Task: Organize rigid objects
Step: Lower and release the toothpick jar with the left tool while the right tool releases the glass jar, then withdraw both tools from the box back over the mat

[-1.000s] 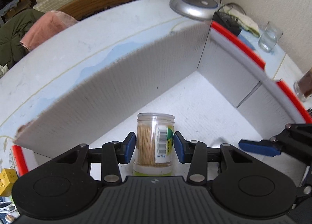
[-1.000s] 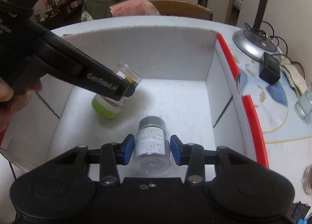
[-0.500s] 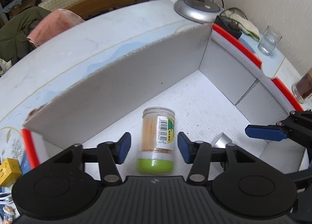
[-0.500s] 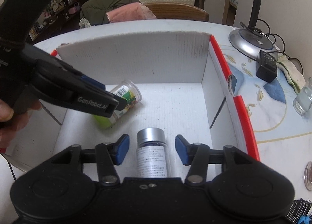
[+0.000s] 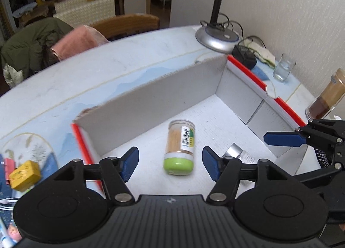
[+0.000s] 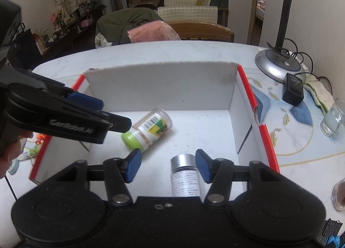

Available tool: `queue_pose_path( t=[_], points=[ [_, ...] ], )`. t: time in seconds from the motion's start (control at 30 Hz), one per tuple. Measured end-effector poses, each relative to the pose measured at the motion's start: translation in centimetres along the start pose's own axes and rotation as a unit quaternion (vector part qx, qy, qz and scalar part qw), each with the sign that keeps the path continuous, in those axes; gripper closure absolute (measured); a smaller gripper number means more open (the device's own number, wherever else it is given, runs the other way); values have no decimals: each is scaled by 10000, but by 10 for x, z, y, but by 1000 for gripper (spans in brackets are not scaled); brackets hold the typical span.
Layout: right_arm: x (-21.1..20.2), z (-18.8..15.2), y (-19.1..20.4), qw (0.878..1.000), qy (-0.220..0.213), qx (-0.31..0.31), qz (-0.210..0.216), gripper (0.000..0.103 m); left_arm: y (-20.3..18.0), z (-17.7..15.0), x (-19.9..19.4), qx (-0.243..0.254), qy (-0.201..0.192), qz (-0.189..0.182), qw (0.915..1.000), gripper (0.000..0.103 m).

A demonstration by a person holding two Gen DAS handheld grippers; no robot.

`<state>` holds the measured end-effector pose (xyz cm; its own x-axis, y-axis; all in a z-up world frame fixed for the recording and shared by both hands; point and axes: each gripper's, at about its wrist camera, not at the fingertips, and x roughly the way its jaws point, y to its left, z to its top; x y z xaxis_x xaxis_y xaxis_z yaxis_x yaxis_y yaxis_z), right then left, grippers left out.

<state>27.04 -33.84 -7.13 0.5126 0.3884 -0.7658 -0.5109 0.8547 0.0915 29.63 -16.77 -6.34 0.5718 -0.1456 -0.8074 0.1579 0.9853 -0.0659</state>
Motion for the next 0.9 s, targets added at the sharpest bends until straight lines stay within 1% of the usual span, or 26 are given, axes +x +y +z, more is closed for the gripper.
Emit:
queue_pose_path(
  t=[0.17,0.43,0.5,0.63,0.67,0.73,0.83,0.9],
  points=[
    [-15,0,15,9999,-115,50,-6,39,16,-12,-28,-72,-231,0,9997,39],
    [-37,-3,48,9994,-282,201,13,37,42,-37,-73,-143,-536,38,9985,39],
    [-42,-3,57,9992,-332,238,32,24,49,-45,-84,-167,-607,34,9980,39],
    [-51,-5,79,9987,-431,272,48,22,65,-61,-106,-188,-748,78,9970,38],
    [-53,-5,85,9986,-460,268,44,20,70,-65,-110,-204,-774,99,9967,33],
    [-57,-6,97,9983,-516,260,58,18,78,-74,-121,-233,-869,133,9959,25],
    [-62,-6,114,9979,-599,225,79,15,92,-87,-135,-287,-968,191,9947,25],
    [-65,-6,126,9976,-662,184,94,10,101,-94,-142,-345,-999,197,9942,25]
  ],
)
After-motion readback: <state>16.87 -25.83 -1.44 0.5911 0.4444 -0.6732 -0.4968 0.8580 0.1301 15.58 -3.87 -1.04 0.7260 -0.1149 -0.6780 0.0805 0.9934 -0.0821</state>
